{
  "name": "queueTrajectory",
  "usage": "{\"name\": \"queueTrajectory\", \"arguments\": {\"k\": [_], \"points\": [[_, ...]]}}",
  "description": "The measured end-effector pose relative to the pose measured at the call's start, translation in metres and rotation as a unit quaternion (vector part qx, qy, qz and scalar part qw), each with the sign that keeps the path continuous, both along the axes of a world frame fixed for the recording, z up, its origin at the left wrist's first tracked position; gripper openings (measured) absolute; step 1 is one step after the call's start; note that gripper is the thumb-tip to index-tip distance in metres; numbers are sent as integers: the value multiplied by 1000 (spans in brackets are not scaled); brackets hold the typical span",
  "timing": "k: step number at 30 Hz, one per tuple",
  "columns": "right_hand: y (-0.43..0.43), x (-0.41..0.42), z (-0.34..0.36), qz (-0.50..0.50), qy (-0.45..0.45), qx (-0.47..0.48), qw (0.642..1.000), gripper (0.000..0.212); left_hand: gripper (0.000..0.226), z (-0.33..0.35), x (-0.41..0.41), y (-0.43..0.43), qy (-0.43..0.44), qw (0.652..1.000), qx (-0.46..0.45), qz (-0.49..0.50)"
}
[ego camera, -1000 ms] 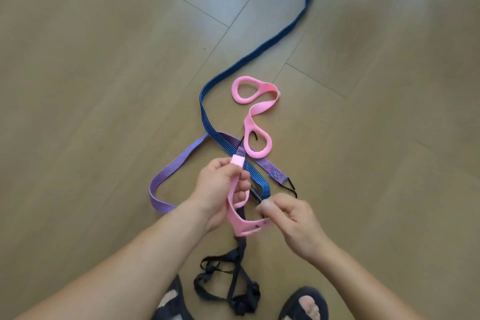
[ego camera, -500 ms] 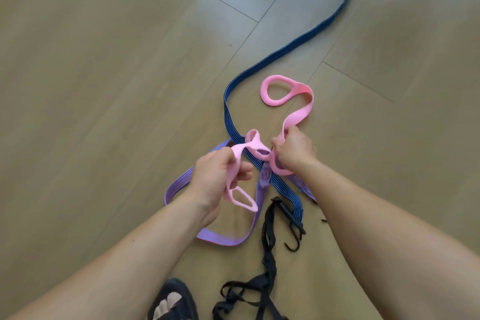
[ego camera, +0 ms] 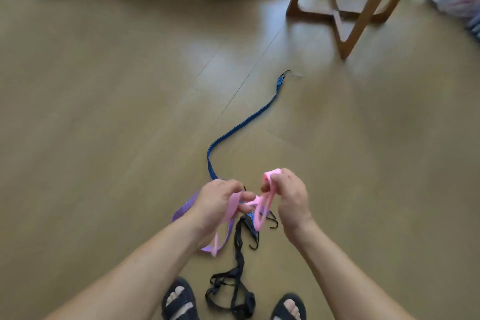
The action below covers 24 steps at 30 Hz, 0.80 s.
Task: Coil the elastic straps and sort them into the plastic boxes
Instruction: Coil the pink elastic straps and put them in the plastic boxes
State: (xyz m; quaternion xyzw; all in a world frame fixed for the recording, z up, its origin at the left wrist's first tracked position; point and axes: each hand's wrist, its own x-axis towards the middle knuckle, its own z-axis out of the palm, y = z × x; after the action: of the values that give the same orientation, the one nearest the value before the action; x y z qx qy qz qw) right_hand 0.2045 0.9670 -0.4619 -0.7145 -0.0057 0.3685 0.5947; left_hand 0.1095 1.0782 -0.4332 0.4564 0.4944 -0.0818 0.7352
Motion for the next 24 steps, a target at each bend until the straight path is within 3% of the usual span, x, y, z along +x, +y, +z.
{"name": "queueTrajectory", "arguments": {"k": [3, 6, 9, 10, 12, 14, 17, 24], "points": [[-26, -8, 93, 43, -10, 12, 999, 46, 24, 83, 14, -23, -23, 997, -7, -76], [-57, -9, 178, 95, -153, 0, 984, 42, 22, 168, 25, -45, -55, 992, -31, -110], [-91, -14, 256, 166, -284, -28, 944, 40, 11, 243, 29, -65, -82, 993, -16, -85], [-103, -18, 279, 189, -300, -42, 934, 42, 17, 267, 29, -71, -86, 993, -7, -79], [-126, -28, 321, 202, -283, -63, 935, 54, 41, 313, 29, -82, -108, 991, -4, -84], [-143, -33, 358, 135, -210, -44, 967, 57, 47, 354, 32, -92, -130, 987, 25, -94], [-160, -26, 404, -31, -102, 46, 993, 19, 43, 410, 36, -112, -151, 979, 64, -121], [-190, -21, 481, -99, -94, 131, 982, 13, 15, 492, 33, -150, -192, 963, 81, -169]]}}
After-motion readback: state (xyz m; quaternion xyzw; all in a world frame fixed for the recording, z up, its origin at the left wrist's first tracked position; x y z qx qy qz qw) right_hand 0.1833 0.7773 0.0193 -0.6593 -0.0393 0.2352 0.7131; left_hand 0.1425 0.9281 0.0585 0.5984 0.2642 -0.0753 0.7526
